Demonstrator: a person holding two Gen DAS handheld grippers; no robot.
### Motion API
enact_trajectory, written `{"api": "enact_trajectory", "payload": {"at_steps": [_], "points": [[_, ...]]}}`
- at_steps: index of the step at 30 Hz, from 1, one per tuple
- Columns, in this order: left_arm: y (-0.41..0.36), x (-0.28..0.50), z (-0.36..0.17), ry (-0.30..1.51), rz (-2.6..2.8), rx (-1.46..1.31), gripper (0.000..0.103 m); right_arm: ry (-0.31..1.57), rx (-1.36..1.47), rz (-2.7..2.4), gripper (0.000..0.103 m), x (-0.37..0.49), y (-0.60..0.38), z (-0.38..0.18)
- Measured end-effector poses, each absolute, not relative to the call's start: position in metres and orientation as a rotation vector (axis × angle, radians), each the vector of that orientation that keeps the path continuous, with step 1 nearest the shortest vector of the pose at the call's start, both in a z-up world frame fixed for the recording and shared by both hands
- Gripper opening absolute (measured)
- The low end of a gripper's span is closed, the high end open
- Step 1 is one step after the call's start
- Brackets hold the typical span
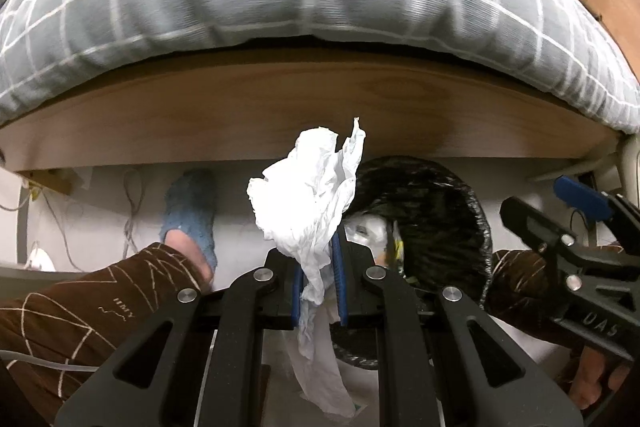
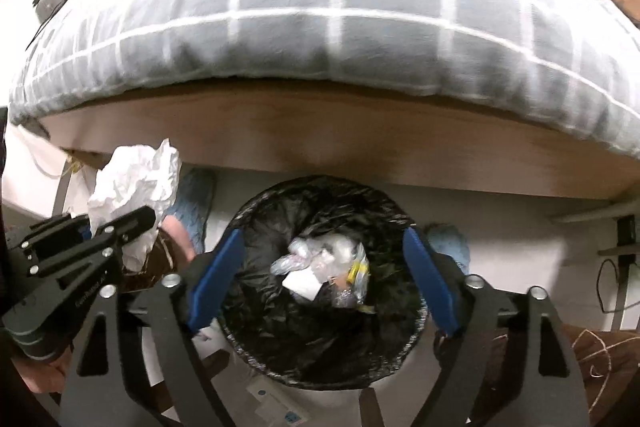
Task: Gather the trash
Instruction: 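Open the right tool to drop the snack packet while the left tool drops the tissue, then move both open tools back up toward the trash on the bed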
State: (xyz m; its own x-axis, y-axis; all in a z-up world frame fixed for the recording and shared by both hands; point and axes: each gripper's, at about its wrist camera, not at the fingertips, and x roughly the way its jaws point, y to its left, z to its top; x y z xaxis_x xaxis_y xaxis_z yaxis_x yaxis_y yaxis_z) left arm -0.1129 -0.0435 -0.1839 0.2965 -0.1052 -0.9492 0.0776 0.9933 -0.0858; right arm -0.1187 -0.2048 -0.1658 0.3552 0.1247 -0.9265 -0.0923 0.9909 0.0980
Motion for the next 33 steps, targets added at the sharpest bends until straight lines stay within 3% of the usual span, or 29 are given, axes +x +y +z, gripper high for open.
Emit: {"api": "enact_trajectory", "payload": {"at_steps": [6, 23, 30, 33], "points": [[-0.074, -0.115, -0.185, 1.276, -0.174, 0.000, 0.012, 1.176, 0.066, 0.064, 0.092, -0.123, -0.242, -0.160], [-0.118, -0.125, -0.205, 1.289, -0.235, 0.050, 0.015, 1.196, 0.087, -0.049, 0.092, -0.128, -0.280, -0.162], [-0.114, -0.125, -0.201, 1.276, -0.225, 0.046, 0.045, 1.185, 0.066, -0.051, 0.092, -0.127, -0.274, -0.158], [-0.112, -0.125, -0.197, 1.263, -0.219, 0.047, 0.052, 1.176, 0.061, -0.051, 0.092, -0.126, -0.273, -0.155]]}}
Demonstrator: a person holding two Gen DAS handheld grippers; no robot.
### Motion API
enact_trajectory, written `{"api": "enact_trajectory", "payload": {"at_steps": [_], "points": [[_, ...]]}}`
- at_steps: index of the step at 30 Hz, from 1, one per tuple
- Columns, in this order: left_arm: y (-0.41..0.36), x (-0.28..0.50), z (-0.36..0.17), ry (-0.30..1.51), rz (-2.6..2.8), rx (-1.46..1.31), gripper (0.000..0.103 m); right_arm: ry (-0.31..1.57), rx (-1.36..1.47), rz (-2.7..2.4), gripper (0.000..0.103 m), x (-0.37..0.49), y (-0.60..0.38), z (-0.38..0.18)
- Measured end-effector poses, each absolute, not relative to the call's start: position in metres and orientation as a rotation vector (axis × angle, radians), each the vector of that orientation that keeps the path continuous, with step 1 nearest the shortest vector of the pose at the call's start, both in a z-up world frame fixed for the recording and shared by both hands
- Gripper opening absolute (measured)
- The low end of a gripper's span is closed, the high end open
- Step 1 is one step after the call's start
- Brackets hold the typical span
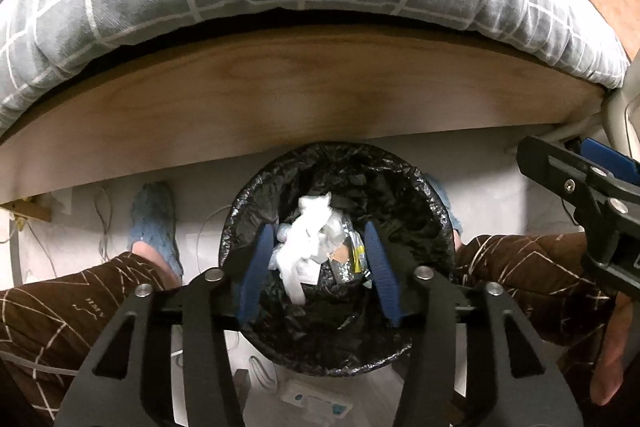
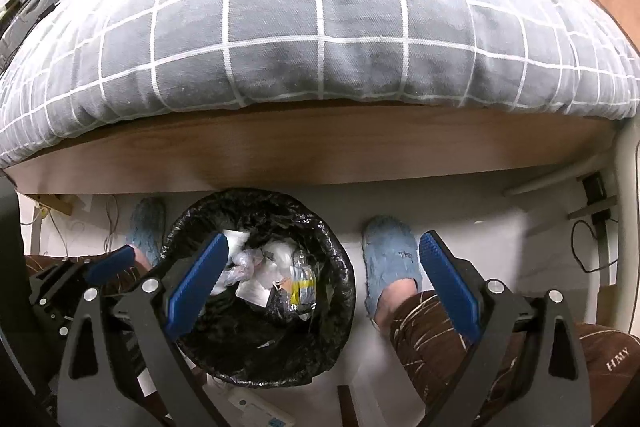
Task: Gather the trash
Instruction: 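Move both open tools back up toward the trash on the bed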
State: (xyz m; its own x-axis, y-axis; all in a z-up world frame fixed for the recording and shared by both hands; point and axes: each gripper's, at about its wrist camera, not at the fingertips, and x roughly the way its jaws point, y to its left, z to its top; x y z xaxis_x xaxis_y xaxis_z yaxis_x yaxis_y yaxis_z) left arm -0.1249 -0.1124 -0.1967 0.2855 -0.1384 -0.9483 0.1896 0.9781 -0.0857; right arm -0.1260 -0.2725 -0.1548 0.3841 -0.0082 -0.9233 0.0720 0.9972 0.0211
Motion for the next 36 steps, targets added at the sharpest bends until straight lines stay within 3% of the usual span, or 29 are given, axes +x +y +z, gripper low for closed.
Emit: {"api": "enact_trajectory", "payload": {"at_steps": [15, 36], "points": [[-0.091, -0.123, -0.133, 1.047, -0.155, 0.074, 0.097, 1.025, 0.033, -0.023, 0.092, -0.125, -0.262, -0.101], [-0.049, -0.098, -0.049, 0.839, -0.067, 0.016, 0.097, 0.809, 0.014, -0.009, 0.095, -0.111, -0.248, -0.034]]}}
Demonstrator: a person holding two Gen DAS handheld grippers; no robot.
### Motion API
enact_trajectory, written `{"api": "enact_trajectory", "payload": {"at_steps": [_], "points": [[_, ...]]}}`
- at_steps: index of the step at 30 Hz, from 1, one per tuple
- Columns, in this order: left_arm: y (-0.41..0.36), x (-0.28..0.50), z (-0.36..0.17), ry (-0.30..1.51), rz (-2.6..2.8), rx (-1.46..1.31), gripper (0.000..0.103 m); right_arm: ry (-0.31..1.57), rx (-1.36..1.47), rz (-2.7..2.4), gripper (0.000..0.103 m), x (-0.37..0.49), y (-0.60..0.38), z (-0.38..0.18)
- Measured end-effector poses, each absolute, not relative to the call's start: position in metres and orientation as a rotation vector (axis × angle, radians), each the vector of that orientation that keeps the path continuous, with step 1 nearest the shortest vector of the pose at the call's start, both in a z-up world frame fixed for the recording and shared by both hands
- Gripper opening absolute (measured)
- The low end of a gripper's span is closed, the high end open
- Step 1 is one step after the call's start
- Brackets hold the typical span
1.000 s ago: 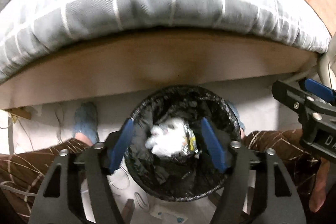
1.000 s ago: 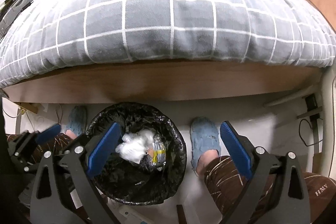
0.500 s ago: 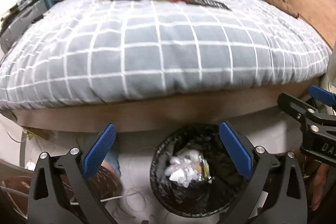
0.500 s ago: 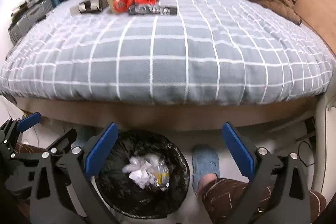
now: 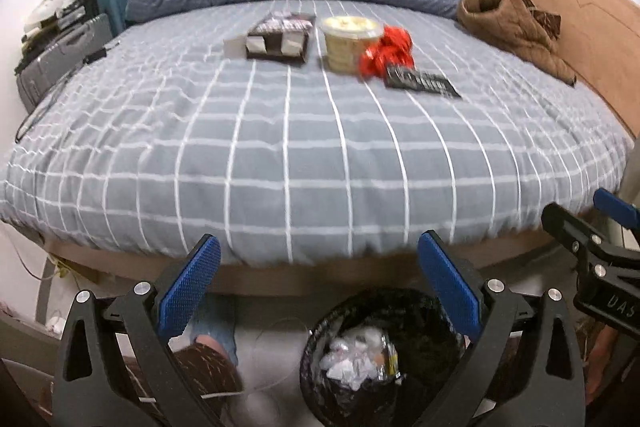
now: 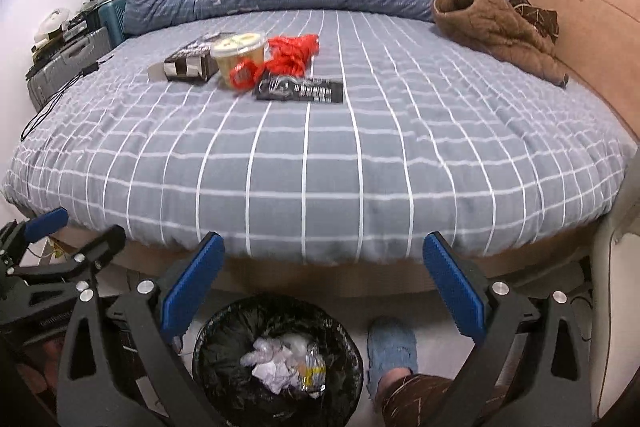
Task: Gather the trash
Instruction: 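Move both open tools back up toward the trash on the bed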
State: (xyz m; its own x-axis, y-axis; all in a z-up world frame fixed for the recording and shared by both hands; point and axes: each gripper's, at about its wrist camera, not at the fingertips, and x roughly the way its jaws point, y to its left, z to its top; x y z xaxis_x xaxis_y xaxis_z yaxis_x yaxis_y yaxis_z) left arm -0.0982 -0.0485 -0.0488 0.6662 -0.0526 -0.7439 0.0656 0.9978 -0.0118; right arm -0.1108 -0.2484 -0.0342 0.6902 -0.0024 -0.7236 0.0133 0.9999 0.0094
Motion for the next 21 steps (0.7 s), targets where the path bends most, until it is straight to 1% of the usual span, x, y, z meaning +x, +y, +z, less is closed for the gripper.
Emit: {"api": "enact_trajectory", "payload": {"at_steps": [11, 21], "points": [[-0.026, -0.046, -0.027, 0.798, -0.014, -0.008, 0.097, 0.784, 0.019, 0.006, 0.095, -0.062, -0.241, -0.021], [-0.007, 0.024, -0.021, 0.784, 0.009, -0.029, 0.097, 0.788, 0.016, 0.038, 0.095, -0.003, -0.232, -0.016]]}}
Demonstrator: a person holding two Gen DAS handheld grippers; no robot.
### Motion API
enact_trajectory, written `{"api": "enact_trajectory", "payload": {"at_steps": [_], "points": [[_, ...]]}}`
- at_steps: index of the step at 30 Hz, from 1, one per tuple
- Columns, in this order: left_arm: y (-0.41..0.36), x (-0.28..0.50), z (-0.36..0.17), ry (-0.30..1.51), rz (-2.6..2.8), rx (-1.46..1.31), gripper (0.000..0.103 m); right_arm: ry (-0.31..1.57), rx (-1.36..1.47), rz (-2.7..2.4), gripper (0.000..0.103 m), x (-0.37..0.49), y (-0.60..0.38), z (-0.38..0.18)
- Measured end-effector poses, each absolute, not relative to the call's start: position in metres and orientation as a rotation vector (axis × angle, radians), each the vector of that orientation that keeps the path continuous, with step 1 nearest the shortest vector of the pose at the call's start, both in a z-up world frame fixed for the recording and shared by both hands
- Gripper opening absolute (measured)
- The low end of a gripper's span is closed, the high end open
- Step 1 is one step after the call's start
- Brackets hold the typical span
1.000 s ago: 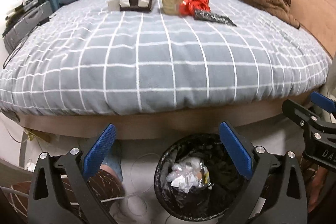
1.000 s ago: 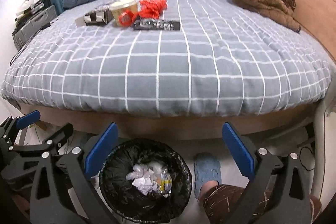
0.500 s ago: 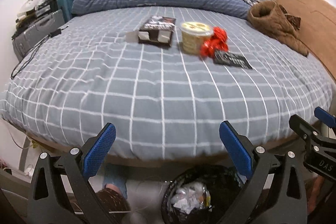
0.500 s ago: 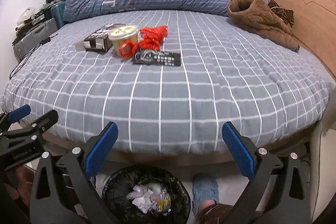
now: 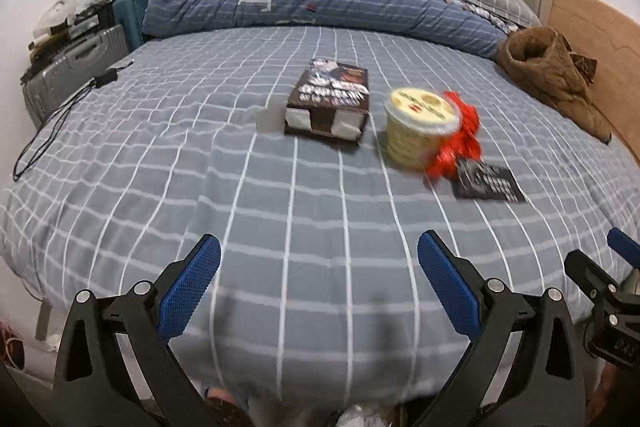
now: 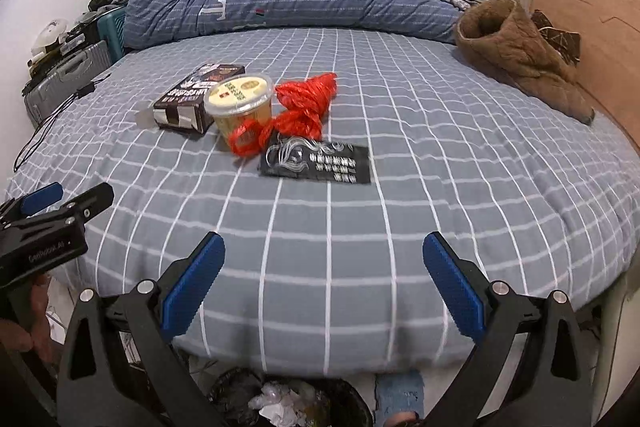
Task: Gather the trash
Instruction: 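Move both open tools back up toward the trash on the bed, then grasp the brown snack box with the left tool while the right tool grasps the black sachet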
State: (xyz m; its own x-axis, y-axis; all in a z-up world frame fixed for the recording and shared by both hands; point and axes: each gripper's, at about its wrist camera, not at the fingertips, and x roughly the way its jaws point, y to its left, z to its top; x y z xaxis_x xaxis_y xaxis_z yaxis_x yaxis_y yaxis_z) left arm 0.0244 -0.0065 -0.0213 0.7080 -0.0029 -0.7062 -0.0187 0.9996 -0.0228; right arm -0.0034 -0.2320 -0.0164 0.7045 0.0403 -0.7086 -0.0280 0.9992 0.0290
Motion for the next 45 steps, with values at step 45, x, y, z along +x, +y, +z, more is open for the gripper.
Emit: {"api": "enact_trajectory", "payload": {"at_steps": [45], "points": [[-0.016, 0.208, -0.065, 0.809, -0.064, 0.053, 0.096, 1.040, -0.010, 0.079, 0.055, 0.159, -0.206, -0.093]]}}
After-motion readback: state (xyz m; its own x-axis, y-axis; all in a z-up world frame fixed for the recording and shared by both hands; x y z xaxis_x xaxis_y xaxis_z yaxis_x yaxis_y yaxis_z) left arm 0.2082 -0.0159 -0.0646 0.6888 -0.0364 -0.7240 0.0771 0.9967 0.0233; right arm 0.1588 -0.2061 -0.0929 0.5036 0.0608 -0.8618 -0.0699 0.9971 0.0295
